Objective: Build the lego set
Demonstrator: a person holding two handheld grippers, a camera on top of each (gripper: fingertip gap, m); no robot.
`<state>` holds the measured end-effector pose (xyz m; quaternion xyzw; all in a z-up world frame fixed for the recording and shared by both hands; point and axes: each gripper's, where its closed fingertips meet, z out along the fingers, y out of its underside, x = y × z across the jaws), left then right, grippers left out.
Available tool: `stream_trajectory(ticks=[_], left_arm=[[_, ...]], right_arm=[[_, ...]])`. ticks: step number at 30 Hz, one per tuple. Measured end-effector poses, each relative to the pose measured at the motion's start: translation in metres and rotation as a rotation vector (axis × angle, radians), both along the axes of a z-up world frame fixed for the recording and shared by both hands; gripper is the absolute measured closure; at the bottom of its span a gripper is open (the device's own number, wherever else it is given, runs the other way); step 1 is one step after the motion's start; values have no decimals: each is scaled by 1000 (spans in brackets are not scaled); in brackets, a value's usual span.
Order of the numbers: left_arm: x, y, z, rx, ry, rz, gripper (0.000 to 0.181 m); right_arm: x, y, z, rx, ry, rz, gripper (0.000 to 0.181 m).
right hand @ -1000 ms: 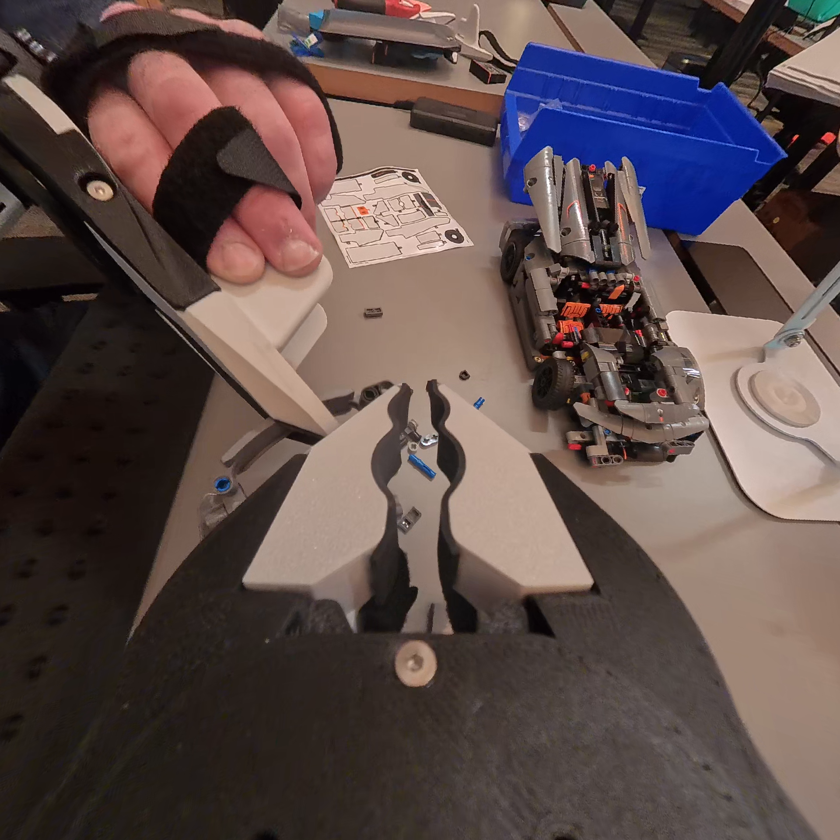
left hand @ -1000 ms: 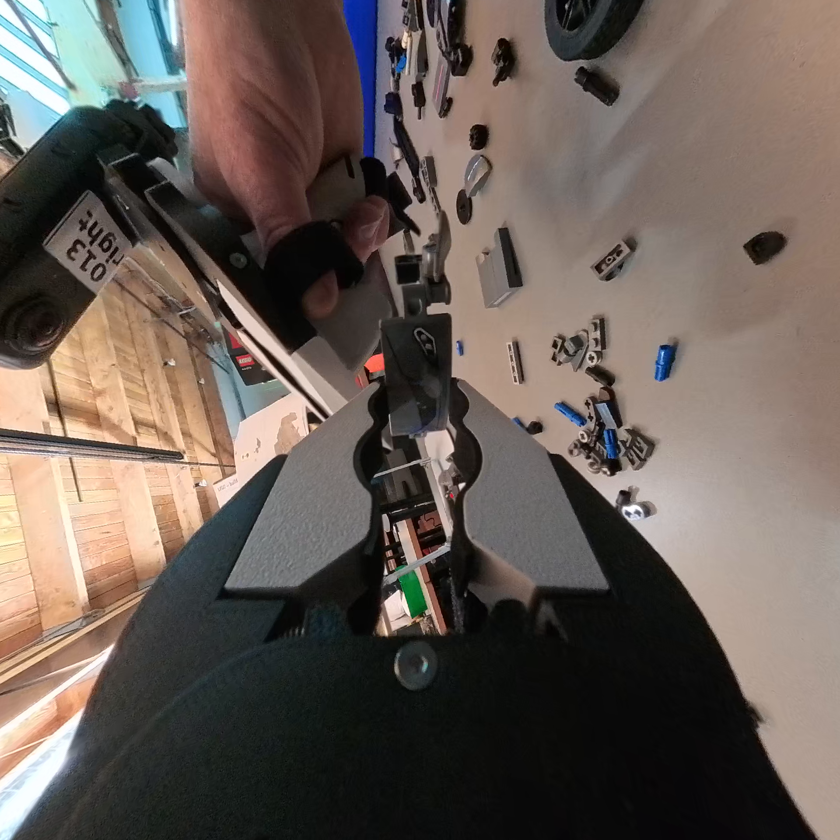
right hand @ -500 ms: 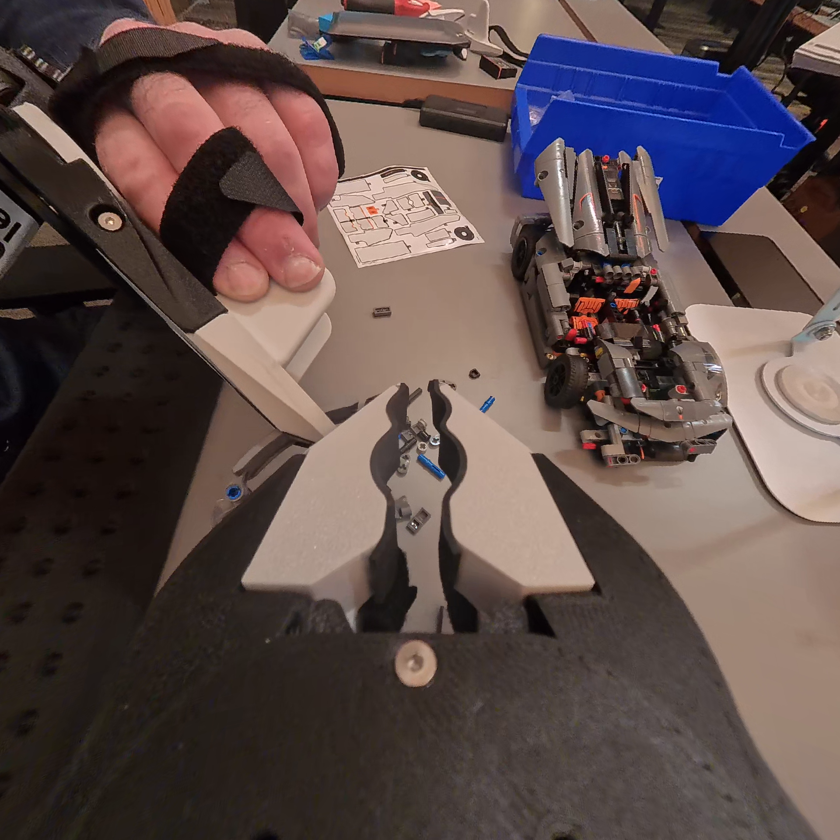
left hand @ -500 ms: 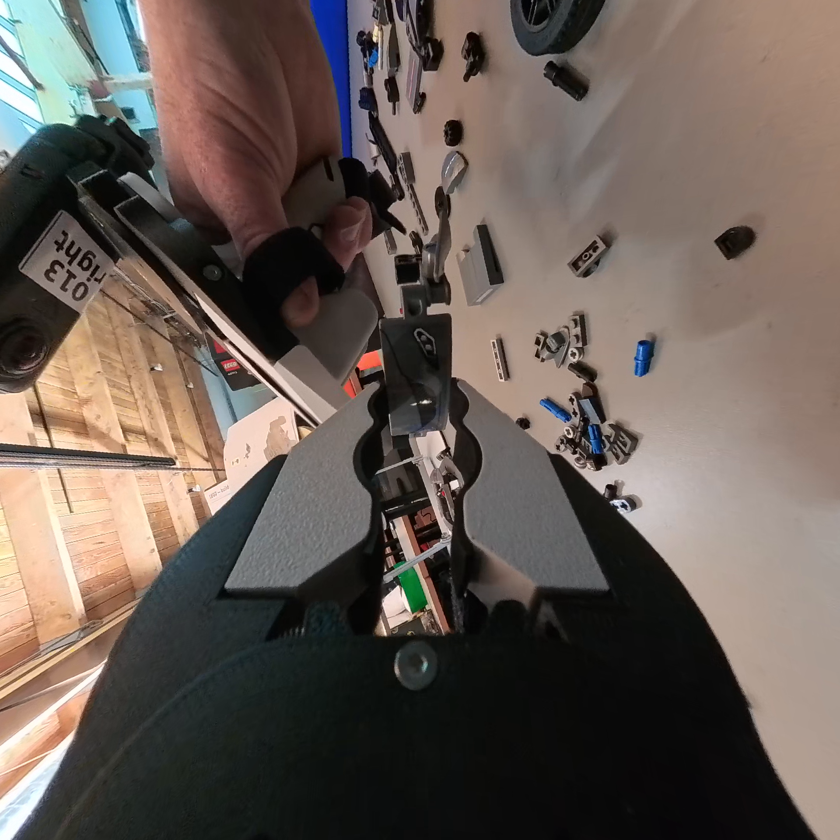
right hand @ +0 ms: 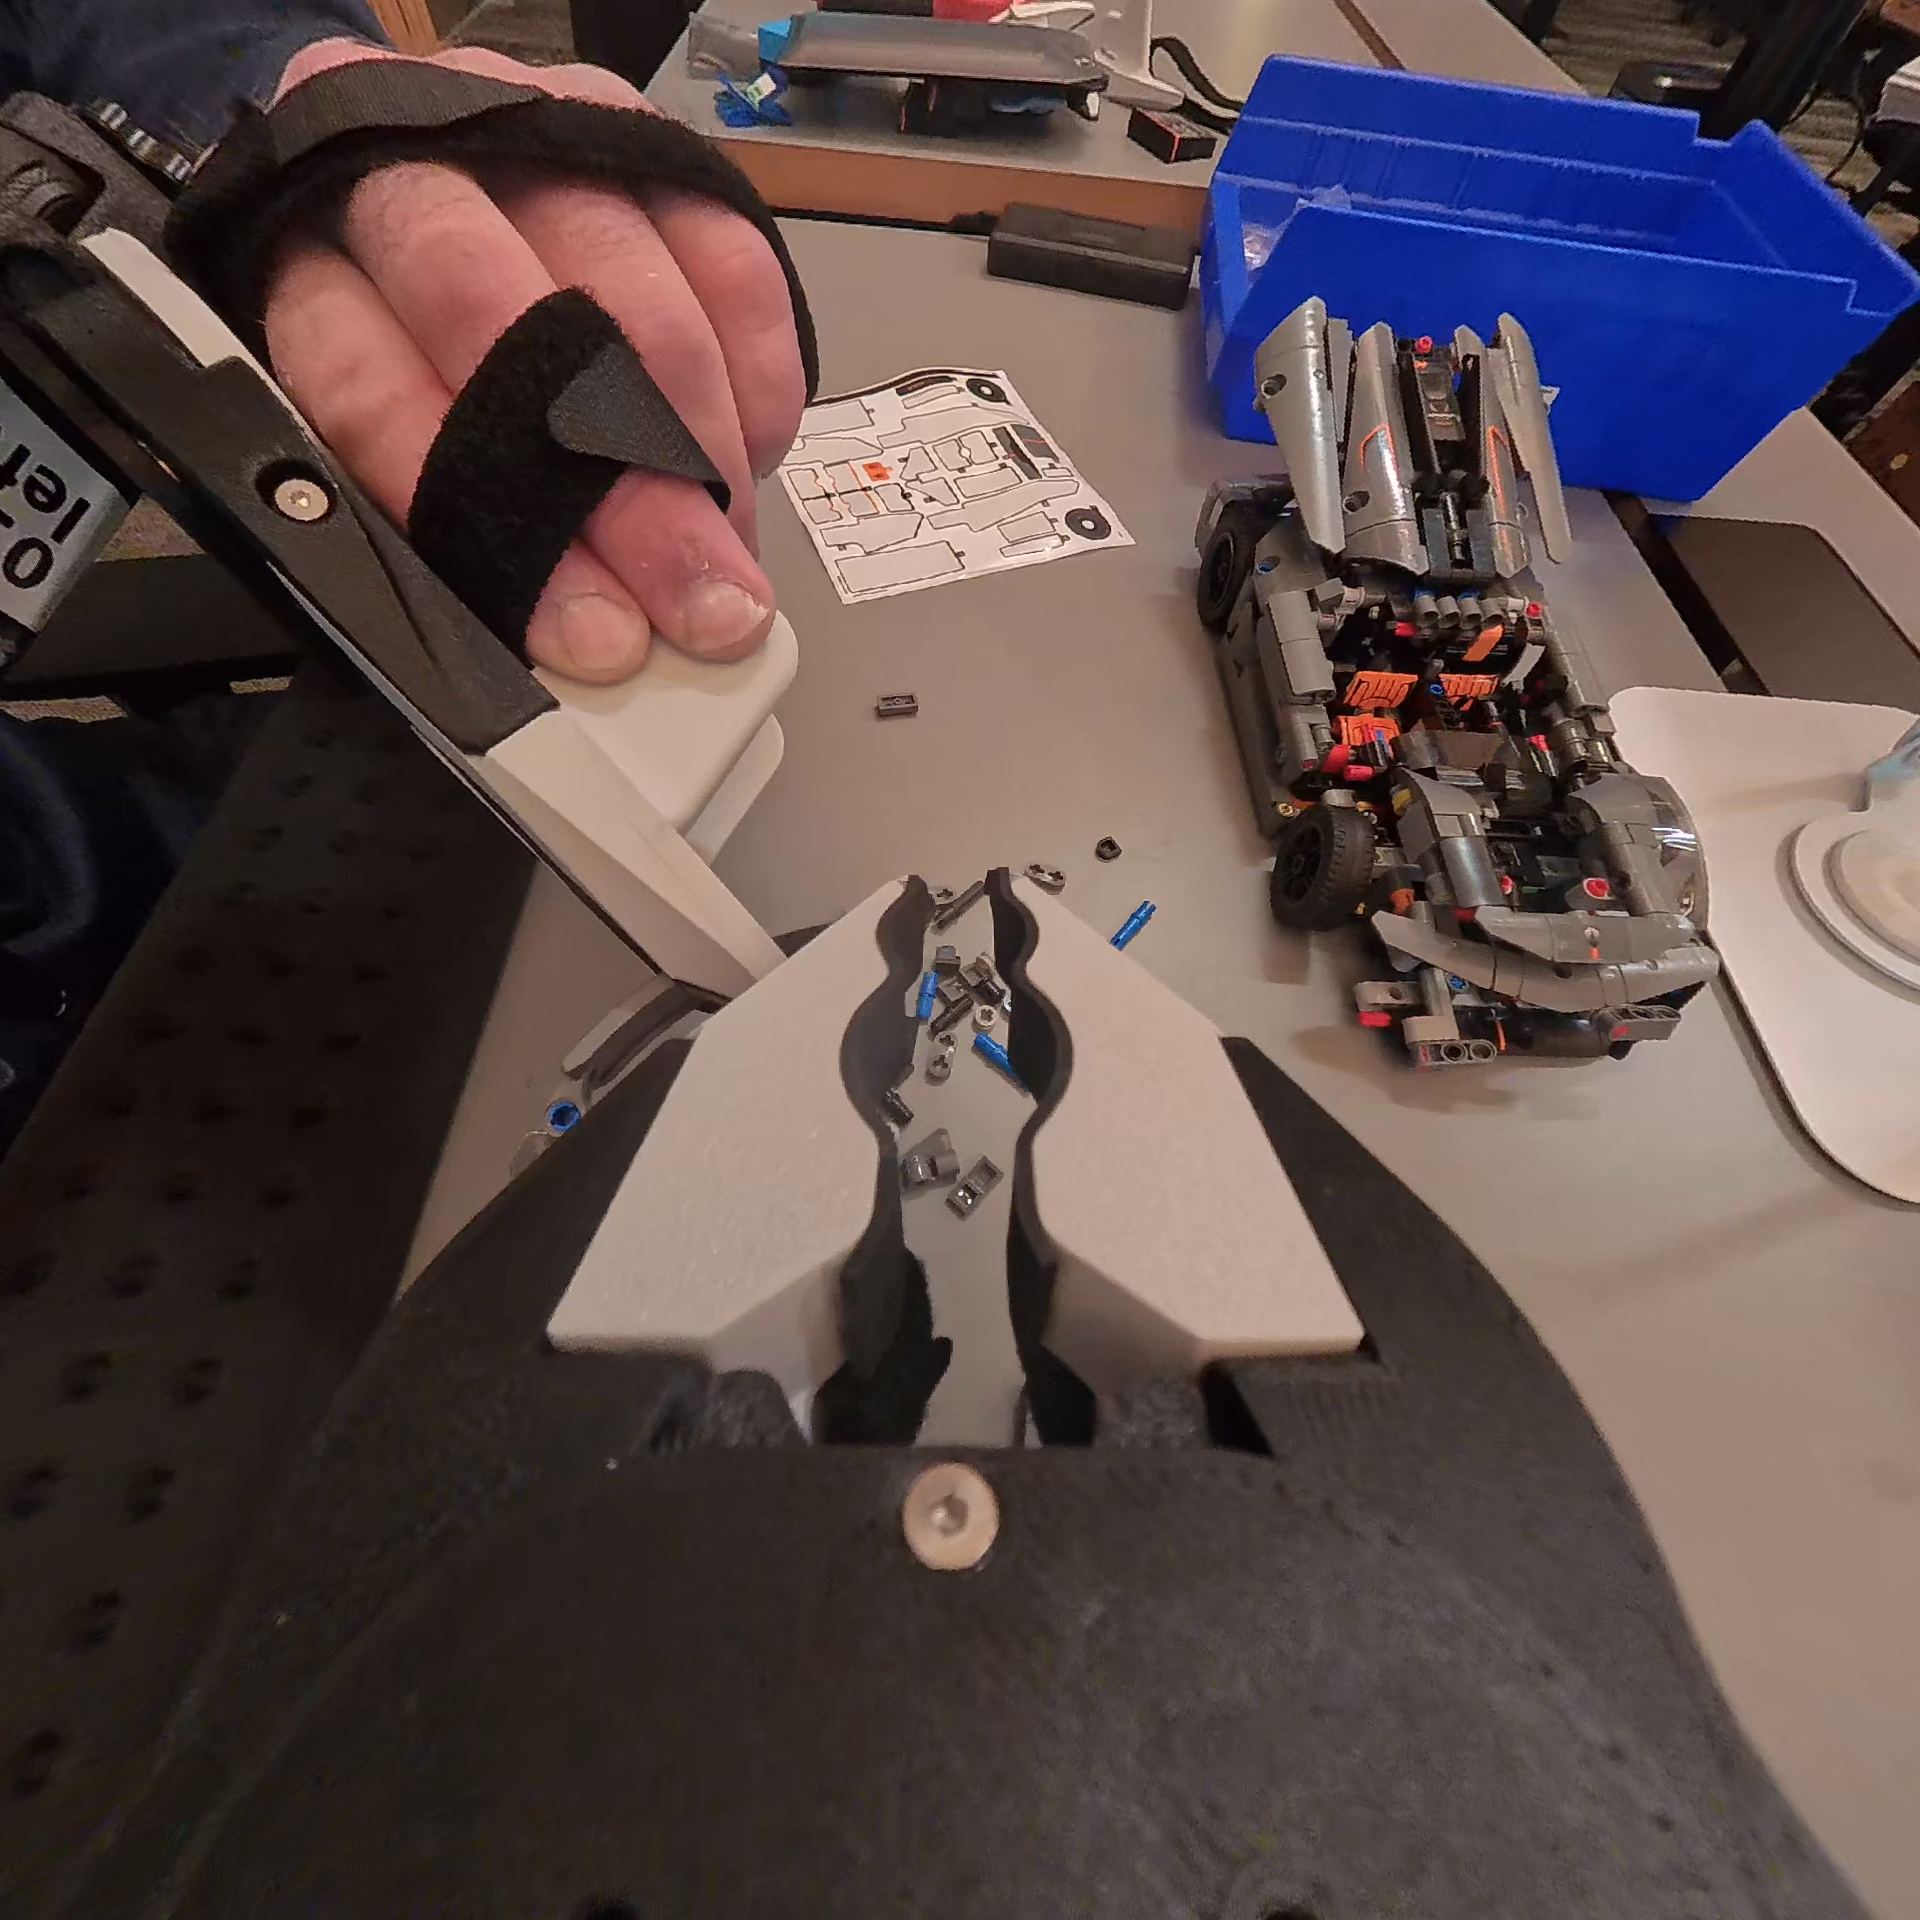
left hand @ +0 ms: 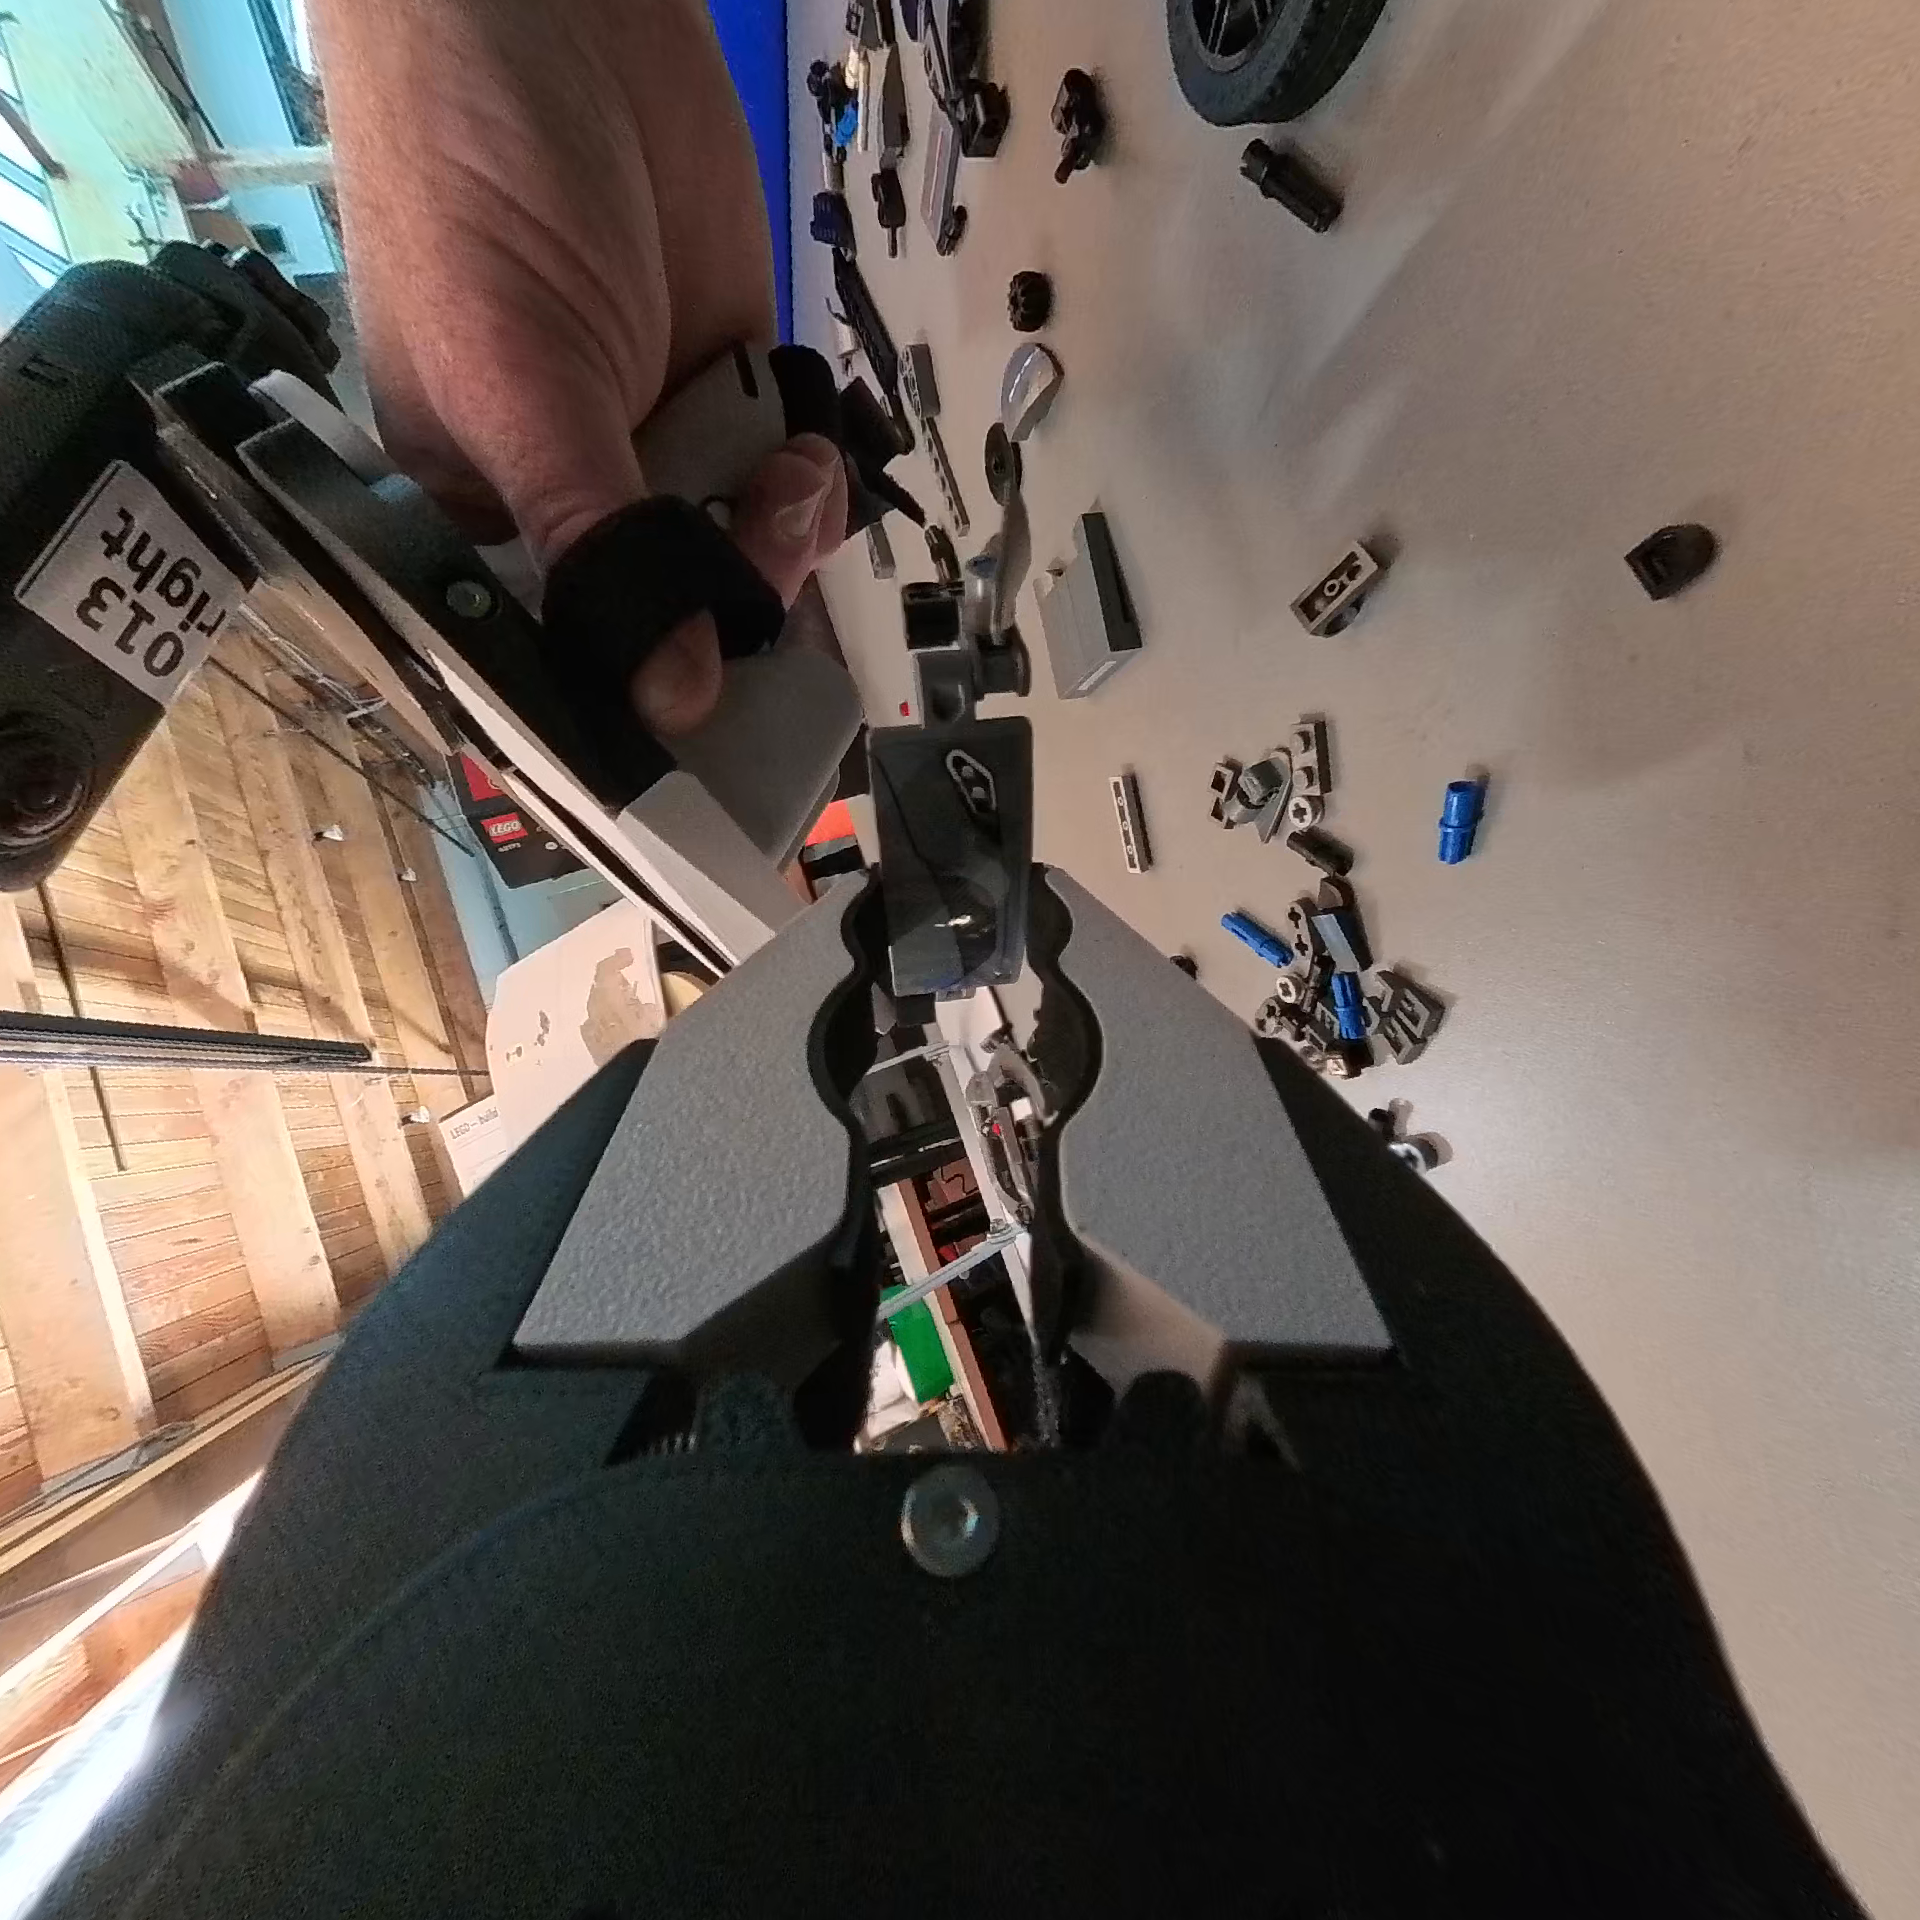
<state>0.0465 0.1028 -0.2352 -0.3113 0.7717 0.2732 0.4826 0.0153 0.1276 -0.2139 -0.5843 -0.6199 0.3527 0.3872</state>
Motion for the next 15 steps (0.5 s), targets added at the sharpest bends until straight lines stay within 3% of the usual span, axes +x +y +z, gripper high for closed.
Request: stream_trajectory(ticks=[15], left_arm=[[1,-1,2,0,-13,-7,158]], right_arm=[[-1,-6,1,-80,16,29,163]])
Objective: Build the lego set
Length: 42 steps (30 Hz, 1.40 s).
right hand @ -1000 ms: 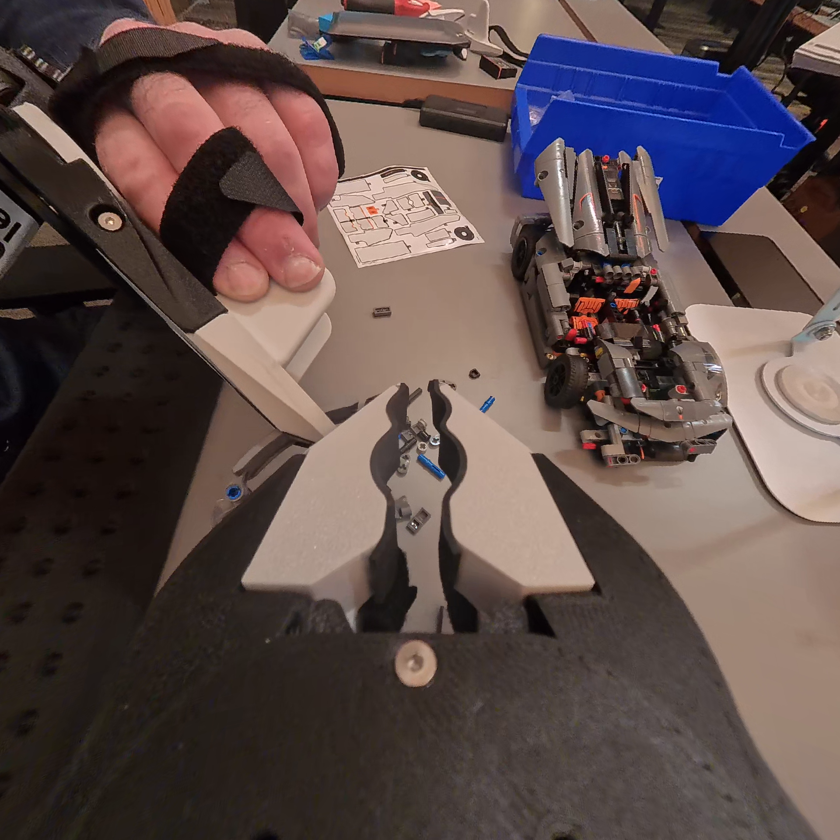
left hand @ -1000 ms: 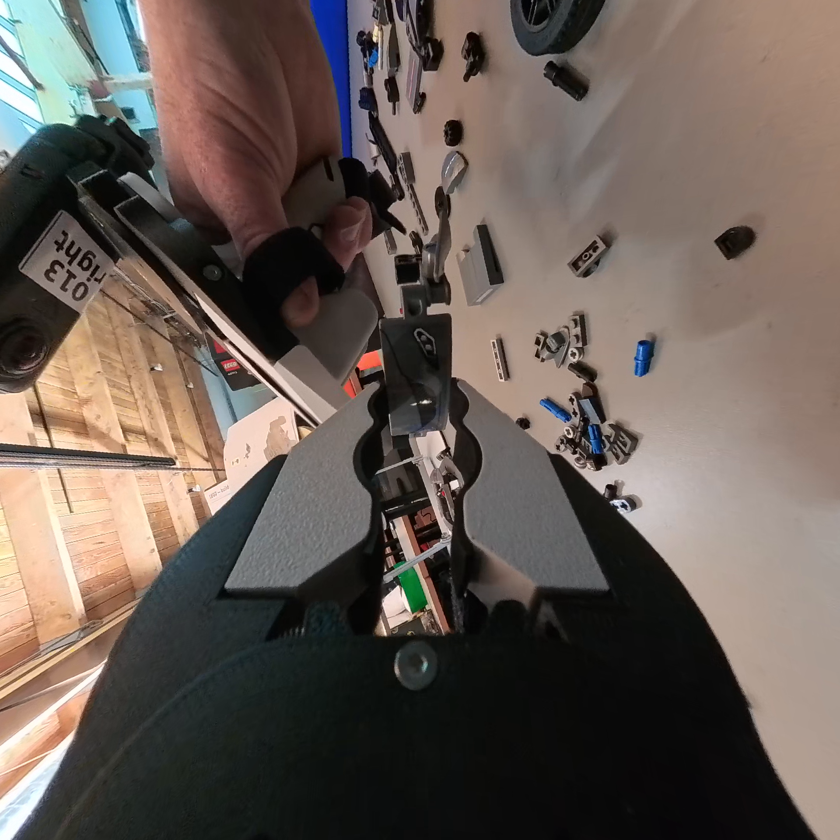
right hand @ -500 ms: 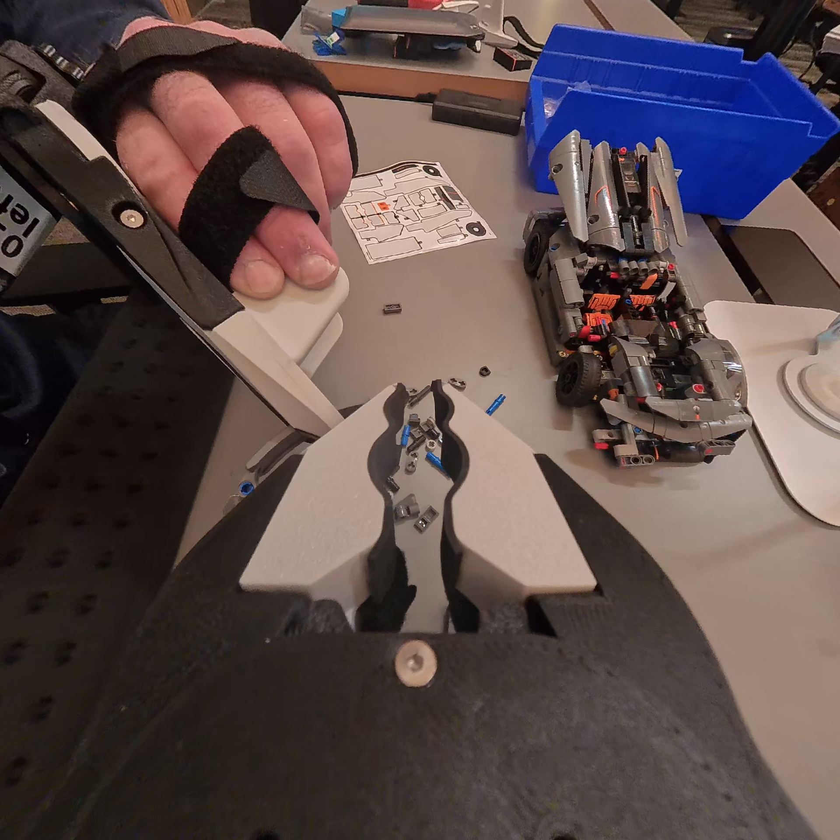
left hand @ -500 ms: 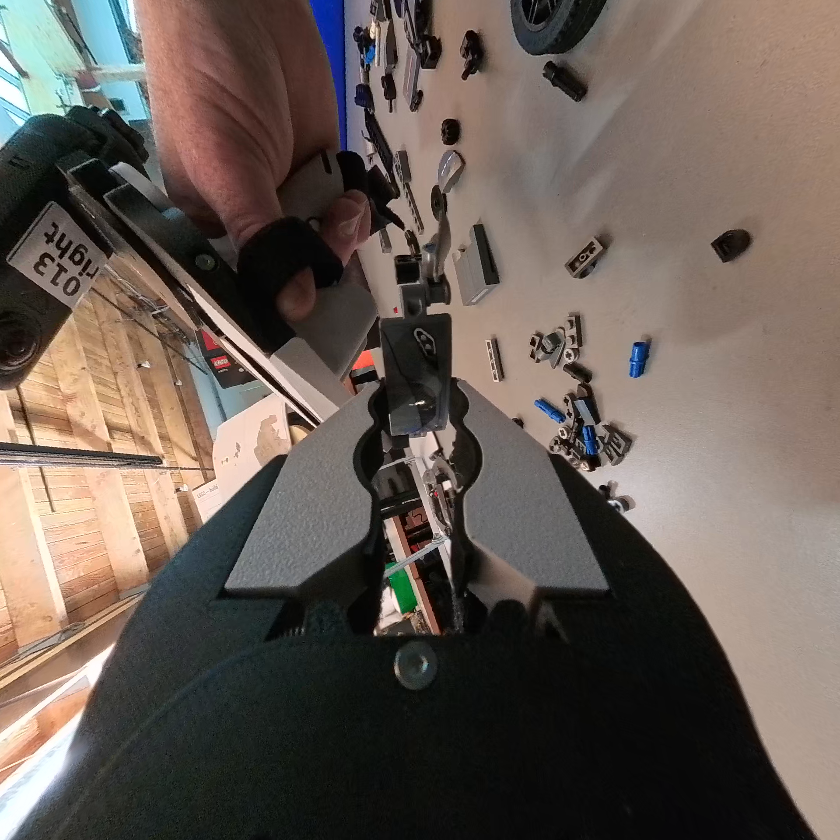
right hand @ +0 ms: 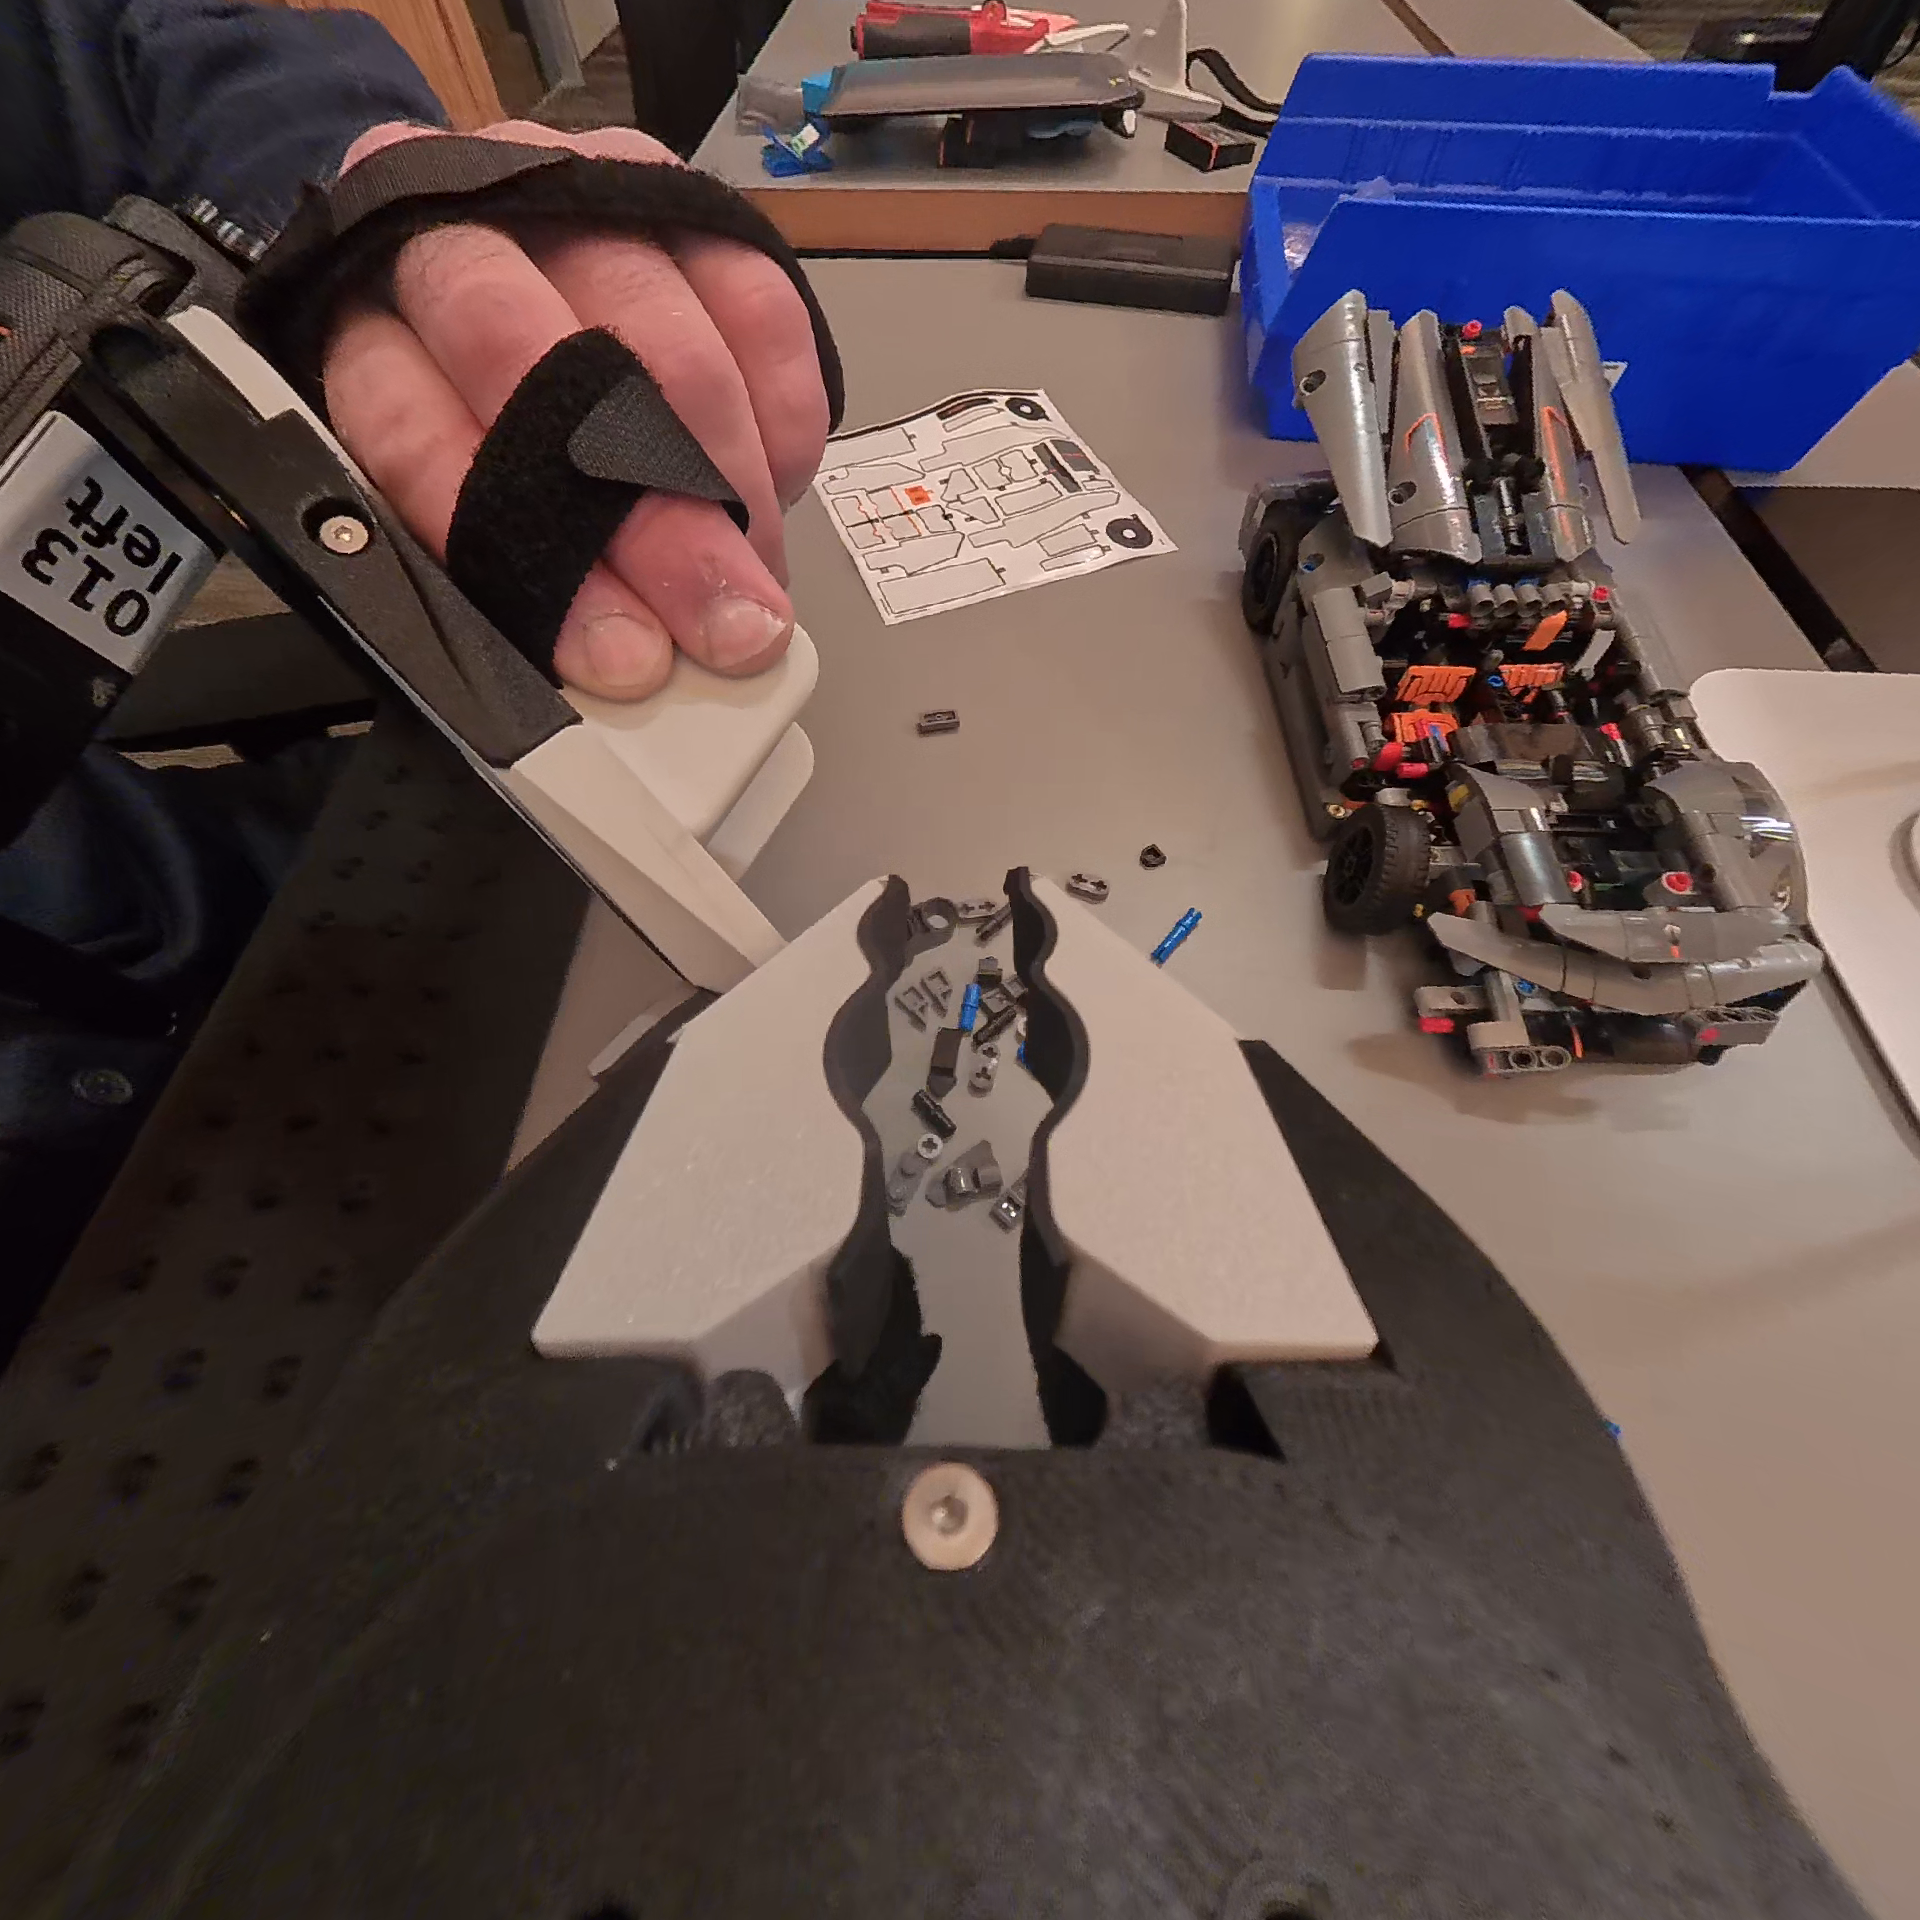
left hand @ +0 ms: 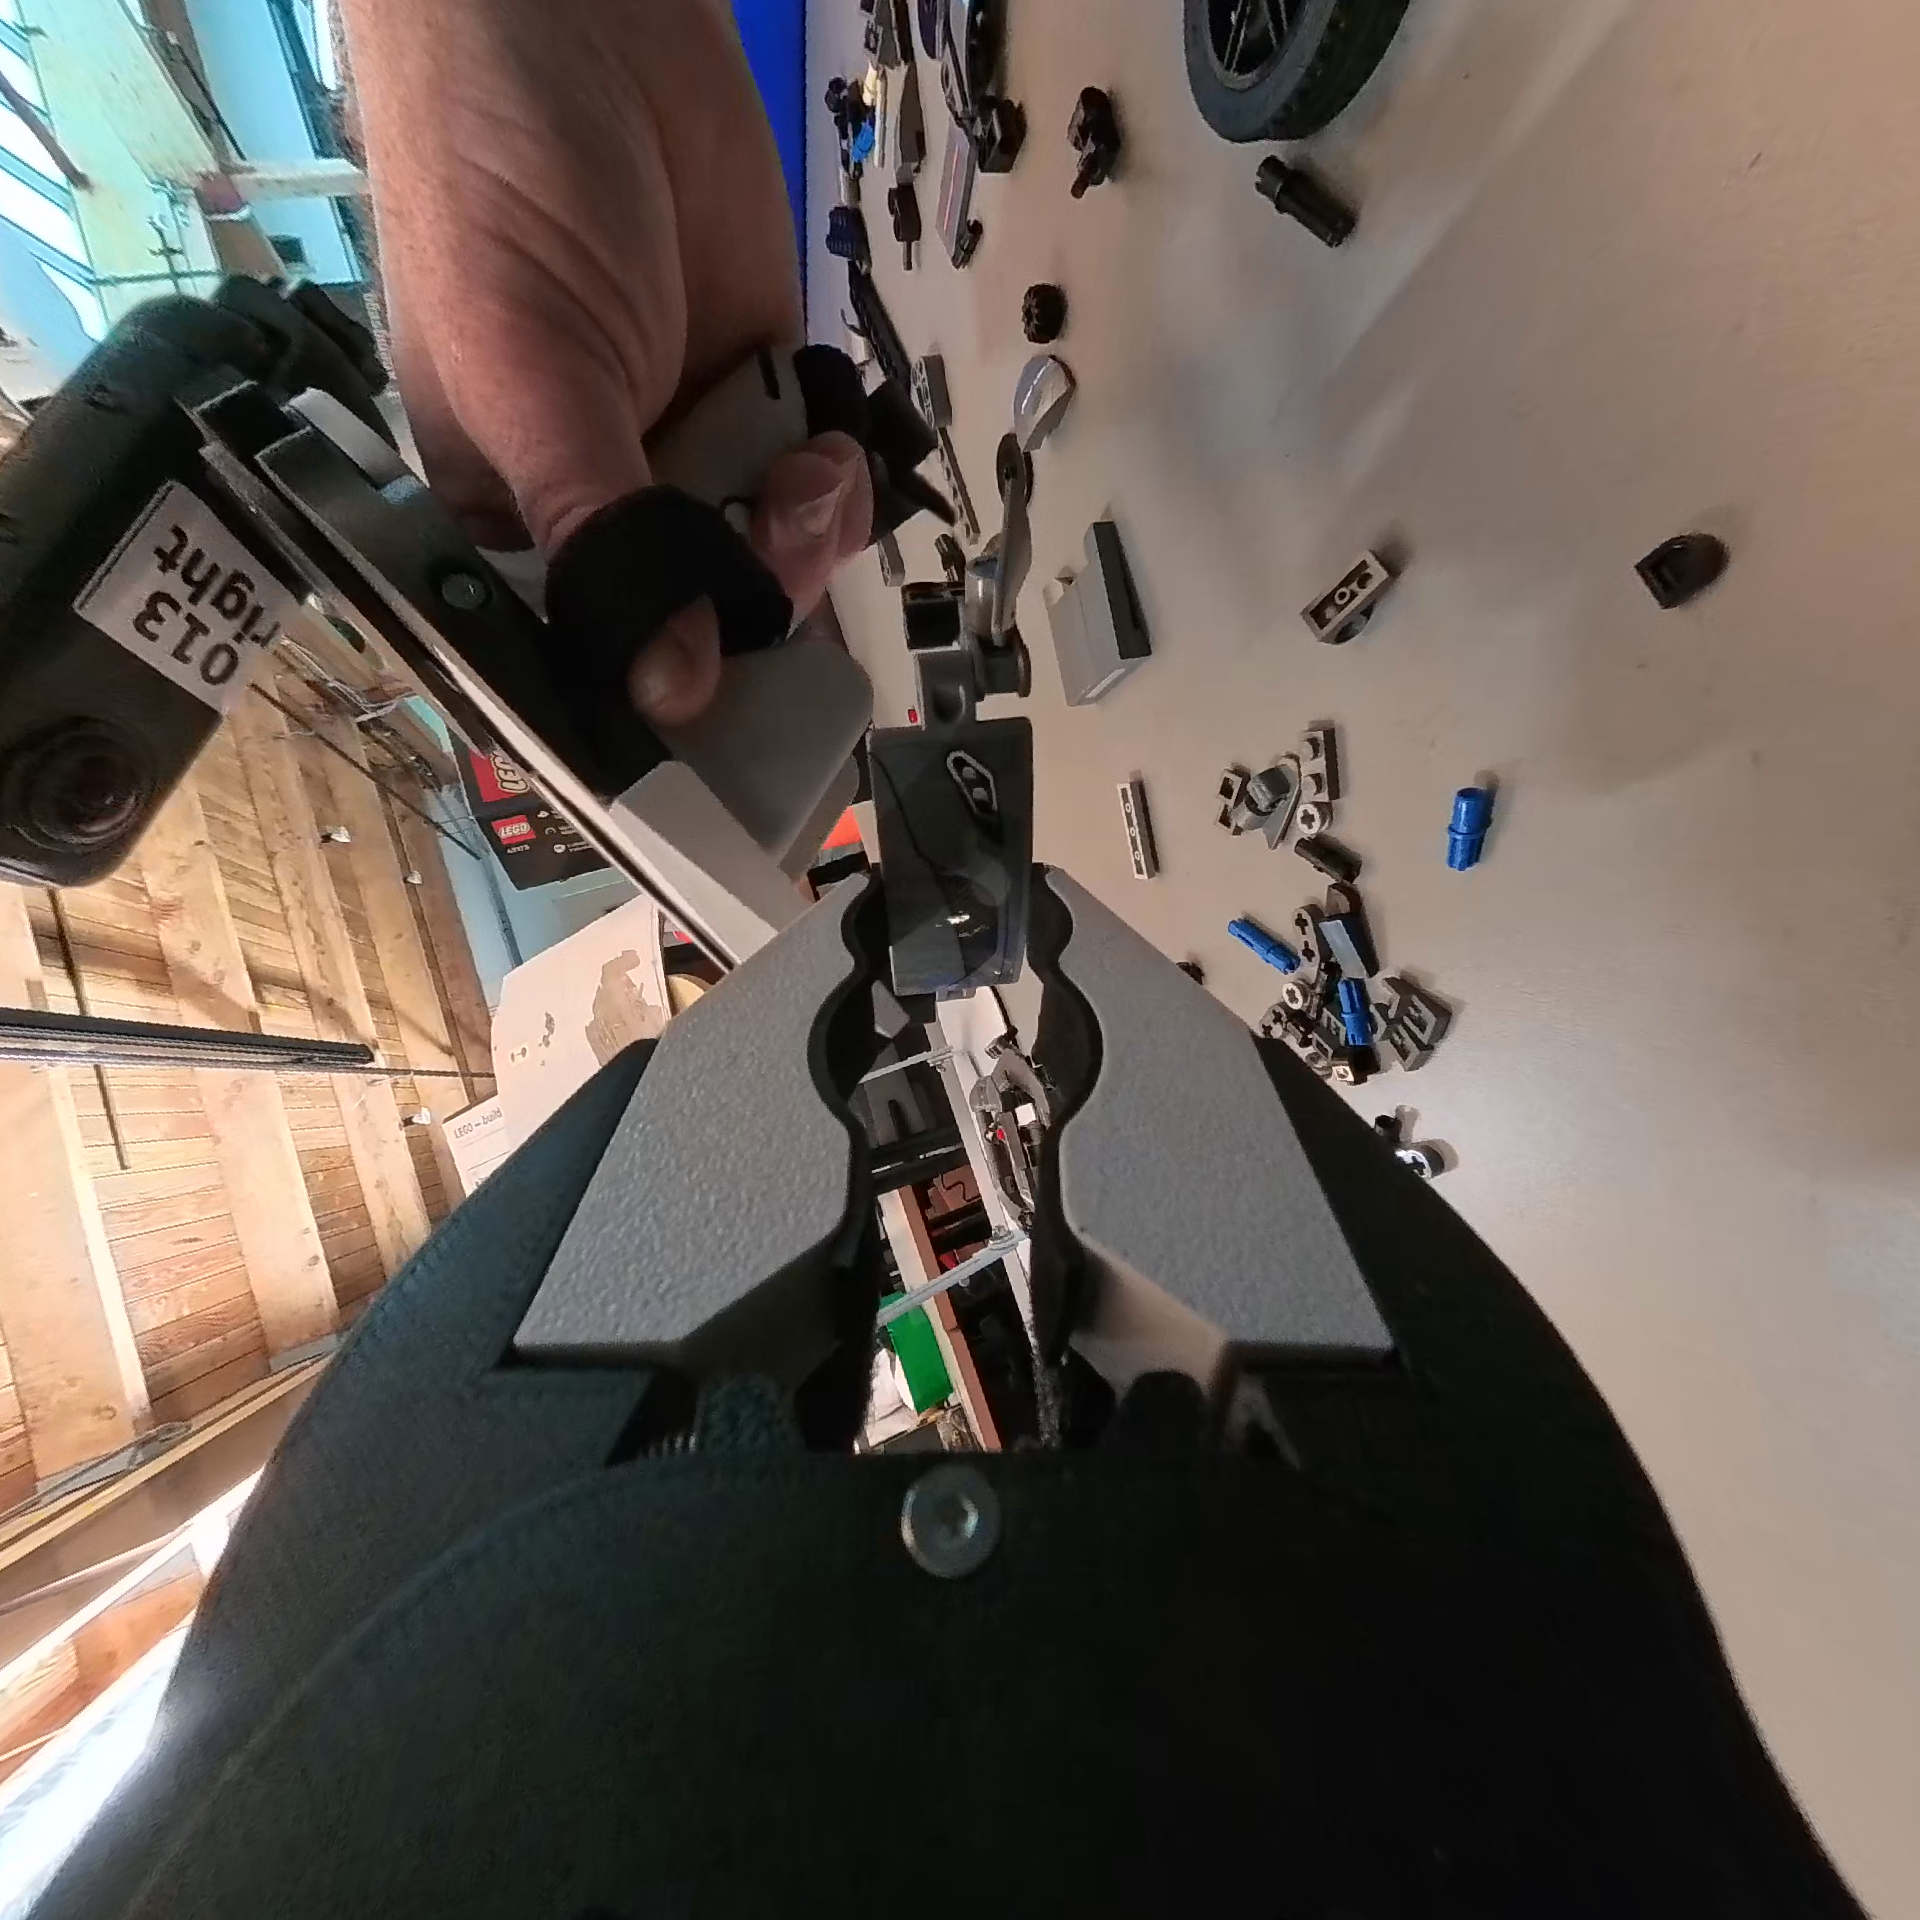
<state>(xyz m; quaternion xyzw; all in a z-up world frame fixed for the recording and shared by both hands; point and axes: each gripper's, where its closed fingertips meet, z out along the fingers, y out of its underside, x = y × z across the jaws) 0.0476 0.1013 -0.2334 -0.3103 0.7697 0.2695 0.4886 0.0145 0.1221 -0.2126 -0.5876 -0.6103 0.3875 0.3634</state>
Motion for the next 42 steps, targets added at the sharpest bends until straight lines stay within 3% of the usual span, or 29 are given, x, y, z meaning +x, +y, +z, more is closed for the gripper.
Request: stream_trajectory(ticks=[20,26,32,37,42], left_arm=[[3,-4,2,-1,-17,-17,158],[2,-2,4,10,-22,-4,158],[4,-4,8,10,-38,-18,158],[3,-3,6,8,-34,-19,158],[4,-5,7,13,-32,-26,159]], right_arm=[[2,-12,1,-163,7,73,169],[4,-16,5,-181,18,103,181],[8,1,12,-147,55,24,181],[5,-3,9,-173,50,43,161],[4,-11,4,-171,28,77,162]])
